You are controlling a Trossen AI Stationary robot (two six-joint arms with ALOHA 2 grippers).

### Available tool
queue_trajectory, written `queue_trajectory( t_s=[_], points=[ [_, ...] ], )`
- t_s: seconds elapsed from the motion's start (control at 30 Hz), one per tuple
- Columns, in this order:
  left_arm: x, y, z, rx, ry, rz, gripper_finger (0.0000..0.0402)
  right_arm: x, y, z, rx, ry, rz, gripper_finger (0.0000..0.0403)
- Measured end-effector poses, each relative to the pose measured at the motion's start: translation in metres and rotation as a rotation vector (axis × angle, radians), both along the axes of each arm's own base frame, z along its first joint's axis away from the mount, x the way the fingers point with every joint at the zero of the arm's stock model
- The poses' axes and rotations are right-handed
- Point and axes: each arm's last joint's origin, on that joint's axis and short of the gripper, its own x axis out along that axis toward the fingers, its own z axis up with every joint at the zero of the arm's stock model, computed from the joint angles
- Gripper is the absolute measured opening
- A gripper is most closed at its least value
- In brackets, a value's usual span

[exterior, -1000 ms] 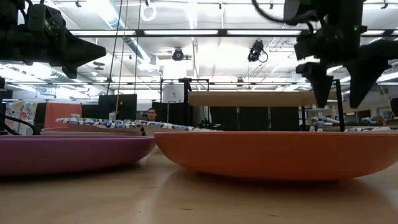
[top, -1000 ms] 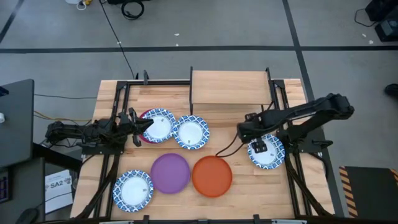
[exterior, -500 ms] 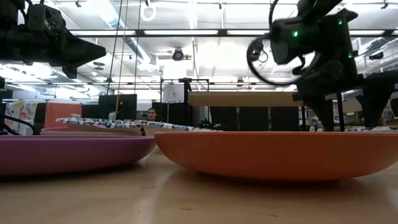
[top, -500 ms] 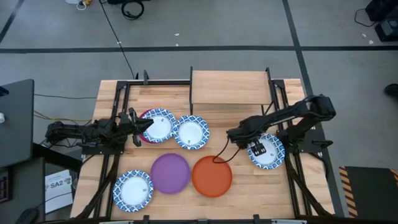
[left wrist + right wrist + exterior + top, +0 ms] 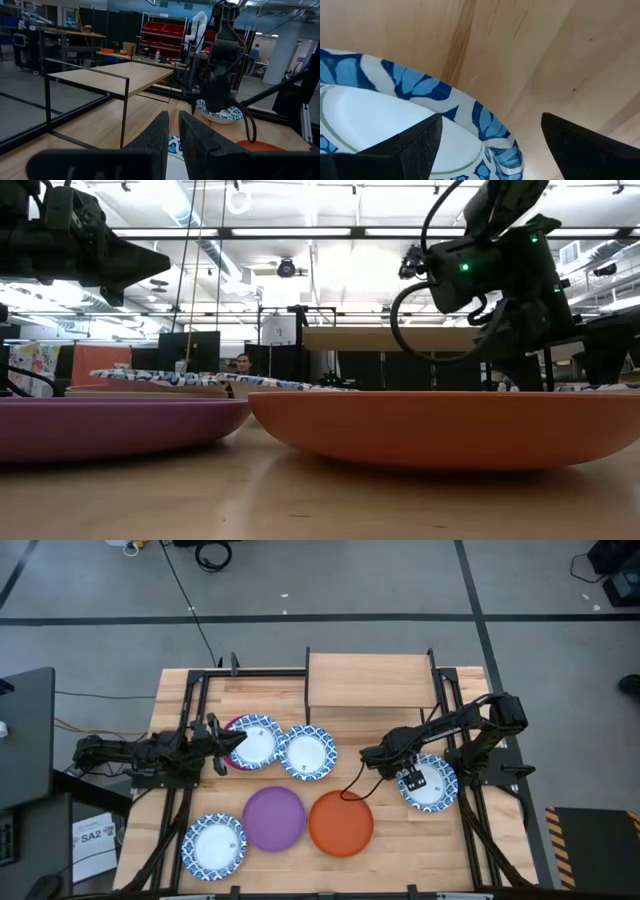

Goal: Place and stack plates onto a shelf
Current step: Put the white patterned bowl on the shelf

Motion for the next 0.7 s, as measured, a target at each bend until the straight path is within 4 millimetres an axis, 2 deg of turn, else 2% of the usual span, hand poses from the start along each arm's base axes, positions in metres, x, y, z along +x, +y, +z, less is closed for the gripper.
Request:
queue_trajectory(
  t_s=[0.13,0.5,0.7],
  points=[
    [0.0000,0.0000,-0.0001,0.000,0.000,0.000,0.0048,0.0000,0.0002,0.0000,0.006,0.000,-0.001,0.0318],
    [0.0000,0.0000,-0.0001,0.000,0.000,0.000,0.0048,-0.0001,0.0001,0.0001,0.005,0.000,-0.001,0.0184],
    [0.0000,0.0000,-0.0001,0.000,0.000,0.000,0.0048,-0.0004,0.0001,0.0003,0.005,0.003,-0.001,0.0131]
  ],
)
